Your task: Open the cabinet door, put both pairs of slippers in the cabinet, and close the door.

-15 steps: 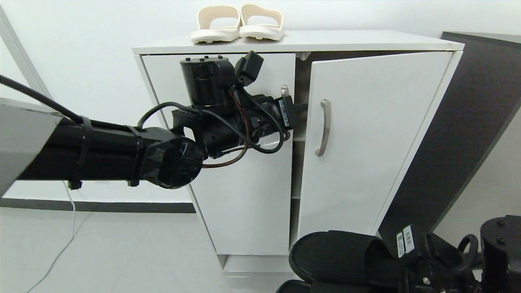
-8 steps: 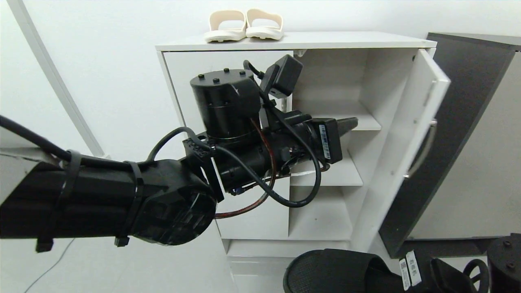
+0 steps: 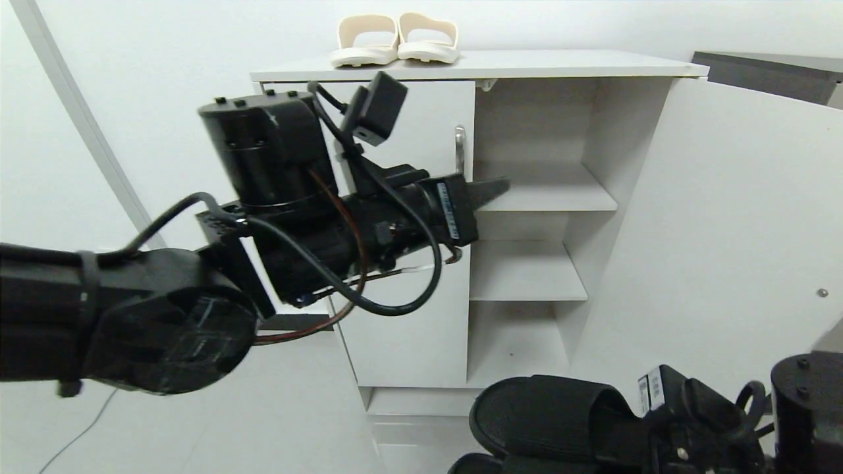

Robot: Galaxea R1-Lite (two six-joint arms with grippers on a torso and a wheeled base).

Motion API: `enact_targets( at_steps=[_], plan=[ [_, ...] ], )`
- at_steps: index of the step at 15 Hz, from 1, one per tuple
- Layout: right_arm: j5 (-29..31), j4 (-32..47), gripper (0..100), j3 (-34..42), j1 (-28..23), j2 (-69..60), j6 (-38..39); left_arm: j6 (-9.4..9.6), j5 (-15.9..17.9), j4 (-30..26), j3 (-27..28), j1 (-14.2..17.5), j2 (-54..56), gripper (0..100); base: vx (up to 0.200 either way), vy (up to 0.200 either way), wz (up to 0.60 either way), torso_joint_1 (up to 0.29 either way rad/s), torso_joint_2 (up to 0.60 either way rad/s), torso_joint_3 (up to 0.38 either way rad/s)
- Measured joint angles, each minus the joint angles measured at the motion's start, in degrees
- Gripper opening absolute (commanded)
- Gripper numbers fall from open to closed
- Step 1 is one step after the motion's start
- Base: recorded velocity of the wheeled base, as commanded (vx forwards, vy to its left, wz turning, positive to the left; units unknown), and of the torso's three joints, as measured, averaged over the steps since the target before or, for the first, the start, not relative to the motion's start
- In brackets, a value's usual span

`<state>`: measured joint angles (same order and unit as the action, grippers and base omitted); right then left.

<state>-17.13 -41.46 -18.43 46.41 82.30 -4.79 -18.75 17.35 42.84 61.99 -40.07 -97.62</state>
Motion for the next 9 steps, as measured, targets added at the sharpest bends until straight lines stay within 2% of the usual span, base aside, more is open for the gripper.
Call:
enact_targets(
  at_steps=[1,4,7,9],
  plan=[
    [1.0,0.0,0,-1.6,-2.3,1.3,0.5,0.57,-0.7,-2.7,-1.9,1.4,3.1,0,0.000,0.000,0.00,0.000,0.00,0.000],
    [13.5,0.0,0,-7.5,-4.9,5.0,6.4,4.11,-5.3,-12.0,-8.6,4.8,16.3,0,0.000,0.000,0.00,0.000,0.00,0.000],
    [25.3,0.0,0,-14.1,-5.0,9.1,11.6,7.27,-14.7,-27.4,-13.6,7.3,32.6,0,0.000,0.000,0.00,0.000,0.00,0.000],
    [31.1,0.0,0,-17.3,-5.1,11.4,13.4,9.40,-20.1,-37.0,-16.3,12.1,43.4,0,0.000,0.000,0.00,0.000,0.00,0.000]
  ],
)
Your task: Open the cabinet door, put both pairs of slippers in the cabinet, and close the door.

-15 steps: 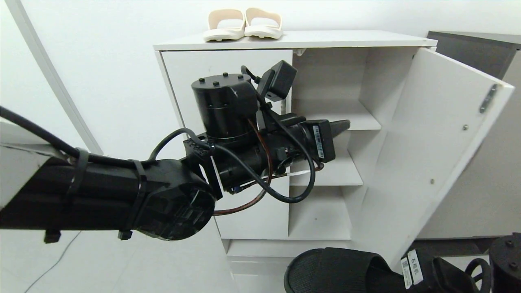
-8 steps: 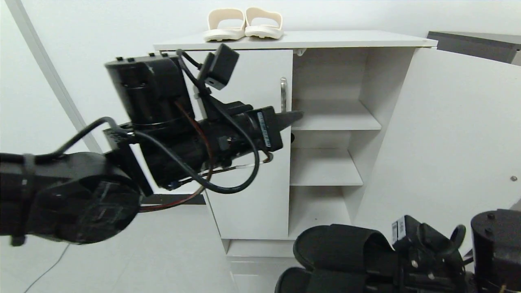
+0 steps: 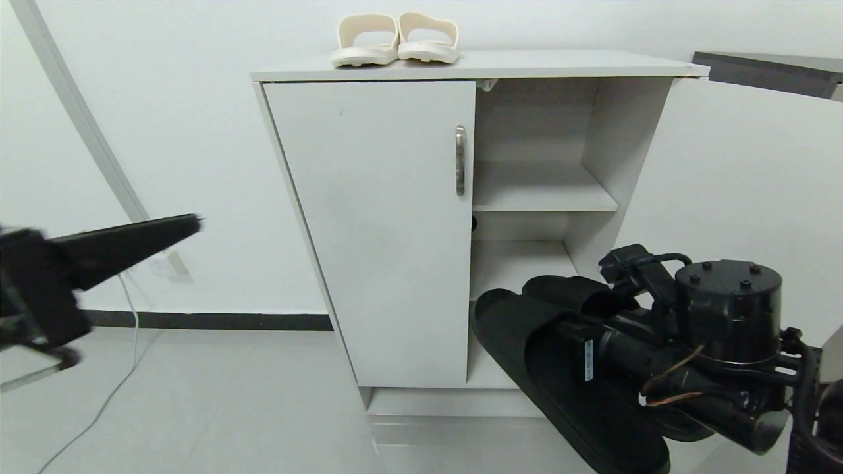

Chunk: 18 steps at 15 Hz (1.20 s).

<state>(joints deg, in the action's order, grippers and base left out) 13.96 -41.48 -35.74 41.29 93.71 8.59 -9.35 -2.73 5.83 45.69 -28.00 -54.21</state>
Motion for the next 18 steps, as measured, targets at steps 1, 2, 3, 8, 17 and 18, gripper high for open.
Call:
enact_targets(
  at_steps=[1,2,3,8,17,18],
  plan=[
    [1.2,0.0,0,-0.8,0.0,0.9,0.1,1.21,-2.5,-3.6,-1.9,3.7,5.6,0,0.000,0.000,0.00,0.000,0.00,0.000],
    [2.0,0.0,0,-1.2,0.0,1.7,0.0,2.07,-5.1,-5.8,-4.5,7.2,10.7,0,0.000,0.000,0.00,0.000,0.00,0.000],
    [3.0,0.0,0,-1.3,0.0,2.2,0.0,2.86,-7.5,-7.4,-7.9,10.6,15.6,0,0.000,0.000,0.00,0.000,0.00,0.000],
    [5.2,0.0,0,-1.4,0.0,4.1,0.0,7.66,-14.0,-9.8,-30.9,21.8,39.2,0,0.000,0.000,0.00,0.000,0.00,0.000],
    [5.3,0.0,0,-0.7,1.6,4.9,-0.1,10.25,2.2,-6.0,-44.0,27.9,53.9,0,0.000,0.000,0.00,0.000,0.00,0.000],
    [5.3,-0.1,0,-0.6,2.0,5.0,-0.1,10.72,5.1,-6.0,-44.6,27.9,54.1,0,0.000,0.000,0.00,0.000,0.00,0.000]
  ],
)
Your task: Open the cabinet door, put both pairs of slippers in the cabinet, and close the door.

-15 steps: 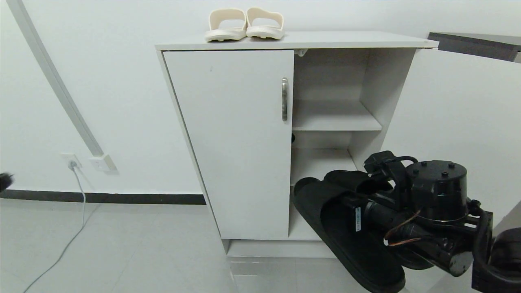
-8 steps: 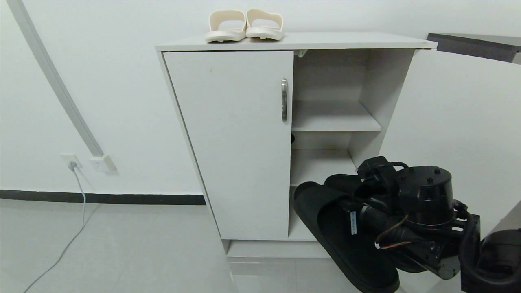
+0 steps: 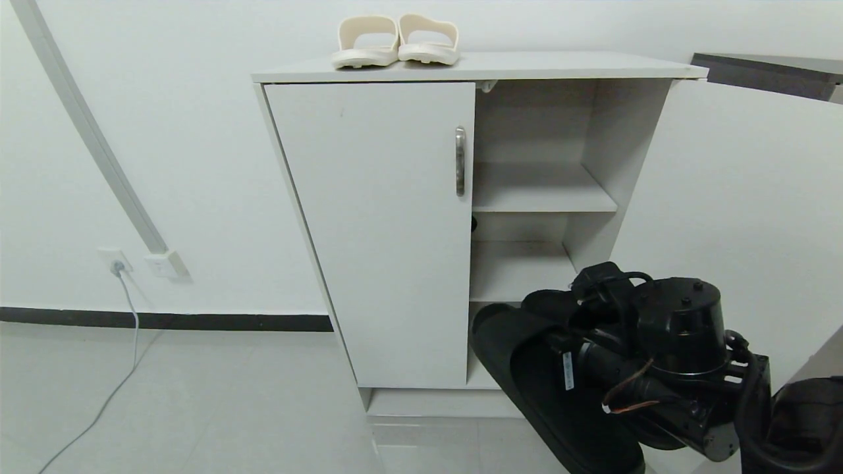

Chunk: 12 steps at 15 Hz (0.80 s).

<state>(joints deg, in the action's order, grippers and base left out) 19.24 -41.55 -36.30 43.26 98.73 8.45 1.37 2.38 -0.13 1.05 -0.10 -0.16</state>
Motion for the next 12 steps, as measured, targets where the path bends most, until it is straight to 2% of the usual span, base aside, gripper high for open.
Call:
enact_targets(
  at_steps=[2,4,6,9,11,12],
  plan=[
    [0.3,0.0,0,0.0,0.4,0.2,0.0,1.39,-0.4,0.1,-0.8,0.0,0.2,0,0.000,0.000,0.00,0.000,0.00,0.000],
    [3.4,0.0,0,-0.6,1.0,0.9,0.1,0.52,-0.6,0.1,-1.0,0.0,0.3,0,0.000,0.000,0.00,0.000,0.00,0.000],
    [9.8,-1.1,0,-2.3,1.8,3.5,0.8,-0.71,-1.1,0.1,-1.0,0.0,0.3,0,0.000,0.000,0.00,0.000,0.00,0.000],
    [23.9,-3.8,0,-7.8,3.5,9.1,3.0,-0.72,-1.2,0.1,-1.0,0.0,0.3,0,0.000,0.000,0.00,0.000,0.00,0.000],
    [27.5,-4.1,0,-11.0,4.0,12.1,4.2,-0.63,-1.2,0.1,-1.0,0.0,0.3,0,0.000,0.000,0.00,0.000,0.00,0.000],
    [27.6,-4.2,0,-11.7,4.0,13.3,4.3,-0.55,-1.1,0.1,-1.0,0.0,0.3,0,0.000,-0.200,0.00,-0.002,0.00,0.002]
  ],
)
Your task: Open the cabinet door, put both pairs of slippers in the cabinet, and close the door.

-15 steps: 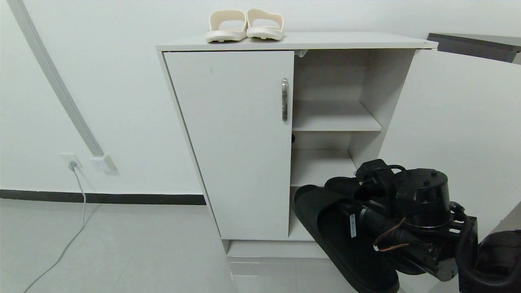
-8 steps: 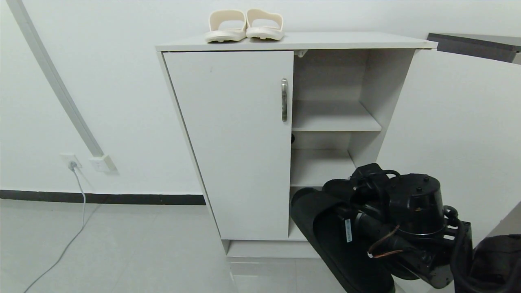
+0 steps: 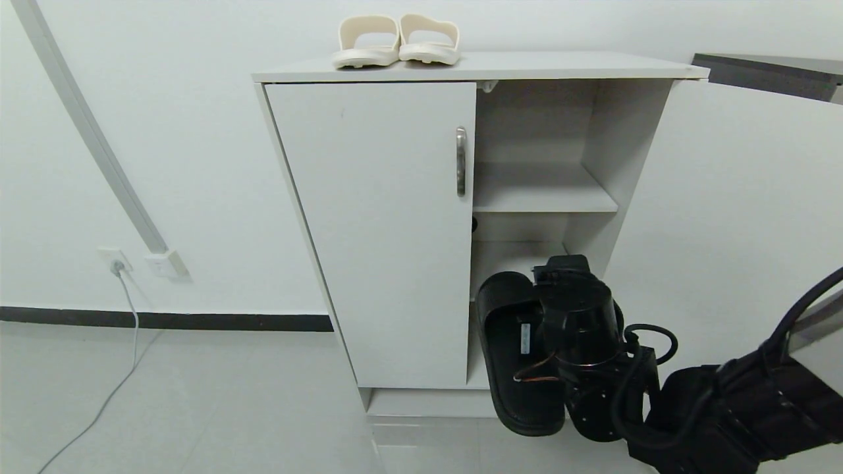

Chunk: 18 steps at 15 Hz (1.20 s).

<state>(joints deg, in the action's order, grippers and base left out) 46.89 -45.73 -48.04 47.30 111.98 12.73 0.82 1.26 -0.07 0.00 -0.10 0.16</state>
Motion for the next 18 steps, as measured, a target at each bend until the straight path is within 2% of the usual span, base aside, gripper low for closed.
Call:
enact_targets(
  at_steps=[3,7,11,15,18],
  plan=[
    [0.1,0.0,0,-0.6,0.1,1.7,0.0,0.05,0.0,0.0,0.0,0.0,0.0,0,0.000,-0.200,0.00,0.004,0.00,0.004],
    [0.0,-0.3,0,-0.7,-0.8,3.4,0.1,-0.02,0.0,0.0,0.0,0.1,0.0,0,0.000,0.000,0.00,0.000,0.00,0.000],
    [-0.4,-4.0,0,-1.1,-1.9,6.2,0.1,-0.02,0.0,0.0,0.0,0.0,0.0,0,0.000,0.000,0.00,0.000,0.00,0.000],
    [-4.2,-10.1,0,-0.7,-2.6,9.4,0.0,0.00,0.0,0.0,0.0,0.0,0.0,0,0.000,0.000,0.00,0.000,0.00,0.000],
    [-4.3,-10.4,0,-0.6,-3.1,10.8,-0.1,-0.02,0.0,0.0,0.0,0.0,0.0,0,0.000,0.000,0.00,0.000,0.00,0.000]
  ],
)
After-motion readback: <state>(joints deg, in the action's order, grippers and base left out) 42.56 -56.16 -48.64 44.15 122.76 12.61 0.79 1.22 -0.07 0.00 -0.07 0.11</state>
